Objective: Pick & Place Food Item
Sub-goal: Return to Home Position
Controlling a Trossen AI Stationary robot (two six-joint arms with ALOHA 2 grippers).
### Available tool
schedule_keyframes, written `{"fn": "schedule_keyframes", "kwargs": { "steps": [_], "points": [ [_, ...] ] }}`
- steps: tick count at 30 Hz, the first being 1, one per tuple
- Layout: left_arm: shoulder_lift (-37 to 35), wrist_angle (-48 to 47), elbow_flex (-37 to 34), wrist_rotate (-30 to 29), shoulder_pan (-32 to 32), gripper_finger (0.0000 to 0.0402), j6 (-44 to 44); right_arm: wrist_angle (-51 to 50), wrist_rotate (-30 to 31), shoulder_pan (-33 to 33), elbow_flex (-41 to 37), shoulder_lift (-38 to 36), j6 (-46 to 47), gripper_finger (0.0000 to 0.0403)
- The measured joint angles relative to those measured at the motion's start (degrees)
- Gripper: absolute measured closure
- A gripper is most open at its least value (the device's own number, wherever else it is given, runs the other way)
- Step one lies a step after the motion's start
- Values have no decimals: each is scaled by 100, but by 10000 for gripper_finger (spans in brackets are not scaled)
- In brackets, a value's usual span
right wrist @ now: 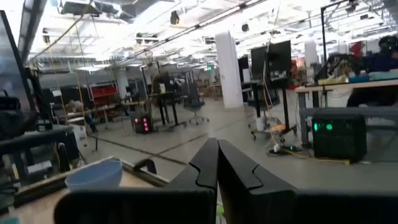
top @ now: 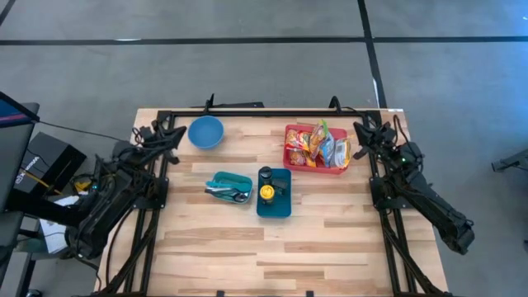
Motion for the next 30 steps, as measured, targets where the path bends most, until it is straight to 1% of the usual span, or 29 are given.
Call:
{"fn": "schedule_keyframes", "kwargs": {
  "steps": [6,10,13,15,17,20,27,30],
  "points": [
    [105,131,-366,-1,0,401,30,-563,3,0,-2,0,-234,403],
    [235,-105,-371,-1,0,401,188,-1124,39,-2,-4,8,-501,403],
    [381,-179,-370,-20,0,401,193,-1150,204,-2,-2,98,-548,403],
    [510,-189,-370,-158,0,401,193,-1167,292,-2,-2,150,-558,403],
    [636,-210,-370,-429,0,401,193,-1184,453,-2,-2,230,-558,403],
    [765,-207,-370,-709,0,401,229,-1184,475,-17,-2,328,-558,403],
    [773,-202,-370,-1074,0,401,296,-1168,627,-15,-2,491,-559,403],
    [774,-201,-370,-1098,0,401,296,-1168,632,-15,-4,496,-558,403]
  ]
}}
